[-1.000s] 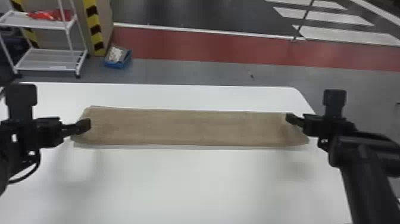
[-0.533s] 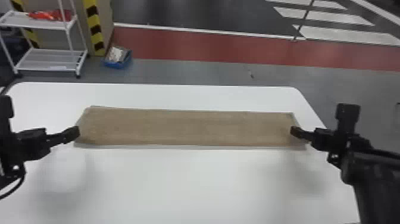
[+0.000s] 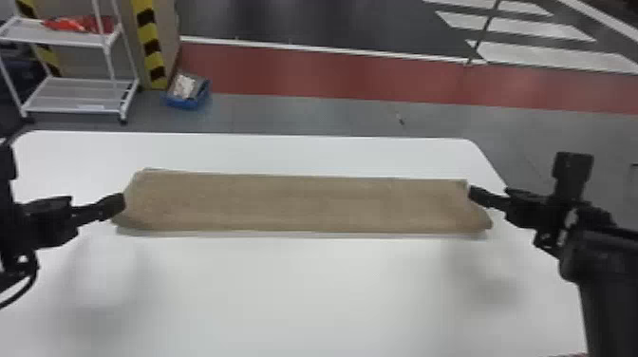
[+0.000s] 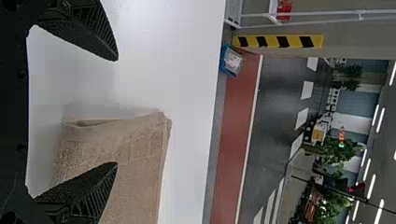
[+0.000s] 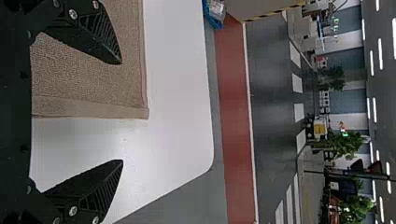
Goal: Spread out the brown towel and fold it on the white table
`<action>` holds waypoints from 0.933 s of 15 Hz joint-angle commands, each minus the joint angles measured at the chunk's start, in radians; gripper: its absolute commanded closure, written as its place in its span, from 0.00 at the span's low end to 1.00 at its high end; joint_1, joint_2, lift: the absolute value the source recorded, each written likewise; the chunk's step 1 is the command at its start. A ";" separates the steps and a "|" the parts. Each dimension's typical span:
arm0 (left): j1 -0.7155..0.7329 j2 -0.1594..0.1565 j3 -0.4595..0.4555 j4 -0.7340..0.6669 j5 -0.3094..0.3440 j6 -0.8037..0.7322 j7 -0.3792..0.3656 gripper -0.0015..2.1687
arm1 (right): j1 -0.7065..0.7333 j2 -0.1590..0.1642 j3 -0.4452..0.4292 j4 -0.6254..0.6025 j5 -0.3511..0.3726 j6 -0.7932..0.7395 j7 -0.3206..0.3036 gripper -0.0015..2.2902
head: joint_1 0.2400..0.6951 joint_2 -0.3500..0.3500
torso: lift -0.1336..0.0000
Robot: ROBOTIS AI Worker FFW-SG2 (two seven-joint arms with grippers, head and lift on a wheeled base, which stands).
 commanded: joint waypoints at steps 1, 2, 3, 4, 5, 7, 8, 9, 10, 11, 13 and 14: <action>-0.013 0.000 -0.003 0.008 -0.002 0.000 0.000 0.04 | -0.018 -0.008 -0.005 0.022 0.015 0.003 0.041 0.07 | 1.00 0.24 | 0.07; -0.019 0.000 -0.005 0.013 -0.005 0.000 0.000 0.04 | -0.027 -0.017 -0.005 0.039 0.019 0.006 0.078 0.07 | 1.00 0.25 | 0.07; -0.025 0.000 -0.005 0.017 -0.006 0.003 -0.002 0.04 | -0.033 -0.020 -0.007 0.050 0.022 0.006 0.098 0.07 | 1.00 0.25 | 0.07; -0.034 0.000 -0.006 0.025 -0.008 0.015 -0.005 0.04 | -0.037 -0.026 -0.007 0.059 0.032 0.006 0.110 0.07 | 1.00 0.26 | 0.07; -0.041 0.000 -0.008 0.031 -0.008 0.015 -0.006 0.04 | -0.044 -0.026 -0.007 0.065 0.042 0.006 0.118 0.07 | 1.00 0.26 | 0.07; -0.047 0.000 -0.009 0.040 -0.008 0.015 -0.006 0.04 | -0.047 -0.029 -0.007 0.070 0.047 0.003 0.121 0.07 | 1.00 0.25 | 0.07; -0.051 0.000 -0.011 0.045 -0.008 0.018 -0.006 0.04 | -0.051 -0.032 -0.007 0.074 0.051 0.003 0.122 0.07 | 1.00 0.25 | 0.07; -0.059 0.000 -0.012 0.054 -0.008 0.034 -0.006 0.04 | -0.057 -0.035 -0.007 0.082 0.056 0.003 0.125 0.07 | 1.00 0.25 | 0.07; -0.071 0.000 -0.014 0.068 -0.008 0.058 -0.011 0.04 | -0.071 -0.037 -0.007 0.091 0.065 0.003 0.144 0.06 | 1.00 0.25 | 0.07; -0.076 0.002 -0.019 0.077 -0.015 0.068 -0.015 0.04 | -0.074 -0.038 -0.007 0.091 0.073 0.003 0.150 0.06 | 1.00 0.25 | 0.07; -0.082 0.002 -0.037 0.082 -0.034 0.068 -0.020 0.04 | -0.079 -0.043 -0.007 0.110 0.082 -0.015 0.194 0.06 | 1.00 0.25 | 0.07; -0.085 0.000 -0.040 0.082 -0.034 0.068 -0.022 0.04 | -0.080 -0.048 -0.005 0.120 0.082 -0.031 0.194 0.06 | 1.00 0.25 | 0.07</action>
